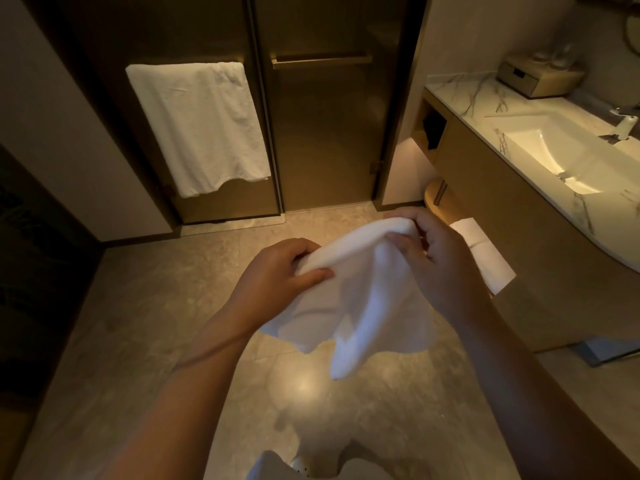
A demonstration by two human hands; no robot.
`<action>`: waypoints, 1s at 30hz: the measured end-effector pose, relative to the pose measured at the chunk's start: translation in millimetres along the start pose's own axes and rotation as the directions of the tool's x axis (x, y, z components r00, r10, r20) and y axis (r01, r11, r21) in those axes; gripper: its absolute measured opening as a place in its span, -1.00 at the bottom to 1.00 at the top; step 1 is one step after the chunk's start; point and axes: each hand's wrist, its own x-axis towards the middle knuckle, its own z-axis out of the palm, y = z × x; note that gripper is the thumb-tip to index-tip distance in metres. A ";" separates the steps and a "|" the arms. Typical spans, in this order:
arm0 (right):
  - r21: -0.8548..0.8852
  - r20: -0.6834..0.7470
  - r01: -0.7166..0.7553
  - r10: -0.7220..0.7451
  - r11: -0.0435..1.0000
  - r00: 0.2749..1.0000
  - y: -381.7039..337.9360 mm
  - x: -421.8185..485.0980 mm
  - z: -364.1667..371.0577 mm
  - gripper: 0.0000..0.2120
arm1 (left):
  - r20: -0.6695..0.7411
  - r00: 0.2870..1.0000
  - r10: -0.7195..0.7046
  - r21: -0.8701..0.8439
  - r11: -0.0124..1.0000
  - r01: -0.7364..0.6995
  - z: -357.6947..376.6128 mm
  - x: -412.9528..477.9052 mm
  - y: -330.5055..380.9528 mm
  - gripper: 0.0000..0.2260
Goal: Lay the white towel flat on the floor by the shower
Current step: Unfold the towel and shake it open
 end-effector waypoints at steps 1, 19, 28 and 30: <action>-0.008 -0.001 -0.009 0.009 1.000 1.000 0.7 0.5 -3.5 -0.82 | 0.003 1.000 -0.005 0.008 1.000 0.005 -0.3 -0.7 -1.0 -0.83; -0.387 0.216 0.157 -0.076 0.908 0.973 -9.1 -10.7 12.2 -0.78 | -0.002 0.985 0.173 0.150 0.974 -0.171 -0.2 -0.2 23.2 -0.80; -0.422 0.122 0.209 -0.173 0.882 0.977 -9.1 1.0 0.6 -0.82 | 0.082 0.996 0.047 0.180 0.982 -0.061 -28.3 -14.3 1.0 -0.80; -0.435 0.118 0.204 -0.168 0.877 0.979 -8.9 2.0 -0.8 -0.81 | 0.058 0.997 0.046 0.163 0.985 -0.054 -25.4 -15.7 2.0 -0.81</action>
